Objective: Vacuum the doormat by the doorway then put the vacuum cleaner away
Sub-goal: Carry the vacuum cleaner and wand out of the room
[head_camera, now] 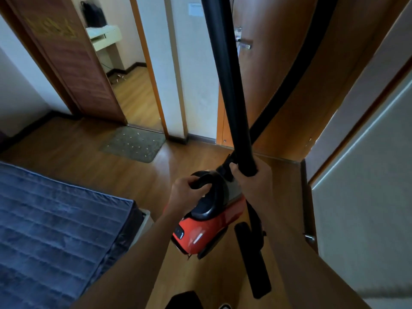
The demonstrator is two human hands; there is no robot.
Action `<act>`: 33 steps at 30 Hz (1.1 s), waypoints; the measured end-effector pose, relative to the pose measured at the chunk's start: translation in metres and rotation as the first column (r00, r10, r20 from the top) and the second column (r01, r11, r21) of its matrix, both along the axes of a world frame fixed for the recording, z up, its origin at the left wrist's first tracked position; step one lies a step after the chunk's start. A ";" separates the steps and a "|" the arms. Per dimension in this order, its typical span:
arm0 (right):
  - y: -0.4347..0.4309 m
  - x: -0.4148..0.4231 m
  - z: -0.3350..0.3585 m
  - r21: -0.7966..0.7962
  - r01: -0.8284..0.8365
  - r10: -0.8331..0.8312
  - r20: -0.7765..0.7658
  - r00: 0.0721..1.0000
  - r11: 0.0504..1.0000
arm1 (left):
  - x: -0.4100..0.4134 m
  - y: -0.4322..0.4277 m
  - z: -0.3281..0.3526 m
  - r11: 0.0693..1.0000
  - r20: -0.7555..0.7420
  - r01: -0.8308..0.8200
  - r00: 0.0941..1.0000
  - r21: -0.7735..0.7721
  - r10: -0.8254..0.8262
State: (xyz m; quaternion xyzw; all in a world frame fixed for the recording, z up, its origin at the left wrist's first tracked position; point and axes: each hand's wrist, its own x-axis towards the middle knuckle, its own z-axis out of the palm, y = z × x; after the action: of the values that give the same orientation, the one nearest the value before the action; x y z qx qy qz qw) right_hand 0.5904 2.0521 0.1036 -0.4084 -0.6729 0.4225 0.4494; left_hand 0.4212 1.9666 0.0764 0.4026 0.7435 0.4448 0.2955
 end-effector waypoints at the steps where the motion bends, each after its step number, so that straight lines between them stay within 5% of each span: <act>1: 0.012 -0.008 0.001 -0.005 -0.017 0.017 0.000 1.000 1.000 | -0.005 0.011 0.002 1.000 0.006 -0.013 1.000 0.002 0.013; 12: 0.148 -0.122 -0.009 0.098 -0.151 0.136 0.144 0.980 0.984 | -0.112 0.133 -0.021 0.977 0.089 -0.212 0.973 -0.032 0.214; 18: 0.242 -0.230 -0.019 0.001 -0.247 0.246 0.106 0.964 0.969 | -0.207 0.211 -0.027 0.960 0.127 -0.275 0.951 -0.062 0.281; 33: 0.360 -0.459 -0.007 0.066 -0.507 0.507 0.018 0.862 0.859 | -0.394 0.290 -0.018 0.864 0.015 -0.503 0.864 -0.031 0.503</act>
State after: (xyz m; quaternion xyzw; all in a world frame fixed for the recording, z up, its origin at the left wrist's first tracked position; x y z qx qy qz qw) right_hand 0.1316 2.4122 0.0961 -0.2014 -0.7706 0.5024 0.3364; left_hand 0.0268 2.2571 0.0583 0.1861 0.8250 0.5013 0.1829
